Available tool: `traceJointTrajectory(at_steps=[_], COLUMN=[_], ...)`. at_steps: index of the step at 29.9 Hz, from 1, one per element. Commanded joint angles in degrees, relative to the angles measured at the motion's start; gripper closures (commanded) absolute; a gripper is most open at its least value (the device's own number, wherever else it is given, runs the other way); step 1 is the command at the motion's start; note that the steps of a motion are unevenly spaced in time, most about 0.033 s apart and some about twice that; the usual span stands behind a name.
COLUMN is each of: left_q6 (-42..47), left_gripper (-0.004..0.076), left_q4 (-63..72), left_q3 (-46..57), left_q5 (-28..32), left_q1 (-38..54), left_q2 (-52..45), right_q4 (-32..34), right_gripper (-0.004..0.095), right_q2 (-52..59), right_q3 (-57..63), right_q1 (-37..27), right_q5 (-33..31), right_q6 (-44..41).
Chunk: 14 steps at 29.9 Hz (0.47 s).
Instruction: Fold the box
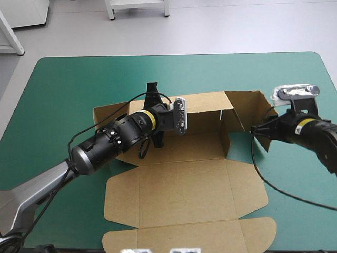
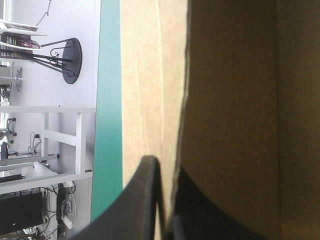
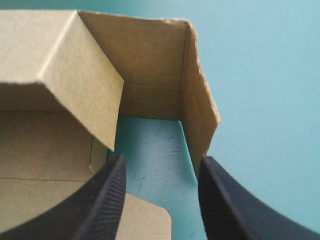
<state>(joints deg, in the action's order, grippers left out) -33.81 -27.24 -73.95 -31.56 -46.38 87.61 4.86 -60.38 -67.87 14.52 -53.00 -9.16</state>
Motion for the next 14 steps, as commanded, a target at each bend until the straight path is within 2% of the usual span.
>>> traceJointTrajectory(at_steps=[1, 4, 6, 8, 11, 14], left_q6=[2.6, 10.8, 19.5, 24.7, 27.2, 27.6], left_gripper=[0.0732, 0.0732, 0.0732, 0.0732, 0.0732, 0.0732], left_q4=[6.6, -0.9, -10.7, -17.5, -19.2, -20.6], left_q3=[-0.2, 1.0, 2.5, 3.6, 4.3, 4.3], left_q5=[-3.2, -2.6, -1.0, -0.7, -0.6, -0.4], left_q1=[-1.3, -3.3, -5.3, -6.7, -7.4, -7.4], left_q2=[-0.2, -0.4, -0.4, -0.2, -0.2, -0.2], right_q4=[0.9, 0.8, 0.8, 0.4, -2.4, -8.6], right_gripper=[0.048, 0.048, 0.048, 0.048, 0.0481, 0.0481], right_q2=[-5.0, -9.0, -11.3, -13.8, -18.1, -23.3], right_q3=[-8.2, -13.6, -17.5, -21.2, -27.8, -34.5], right_q1=[-0.3, -0.3, -0.5, -1.8, -5.6, -9.6], right_q5=[-0.4, -2.7, -3.0, -2.8, -3.9, -5.1], right_q6=[0.9, 1.4, 1.5, 2.5, 5.4, 10.6])
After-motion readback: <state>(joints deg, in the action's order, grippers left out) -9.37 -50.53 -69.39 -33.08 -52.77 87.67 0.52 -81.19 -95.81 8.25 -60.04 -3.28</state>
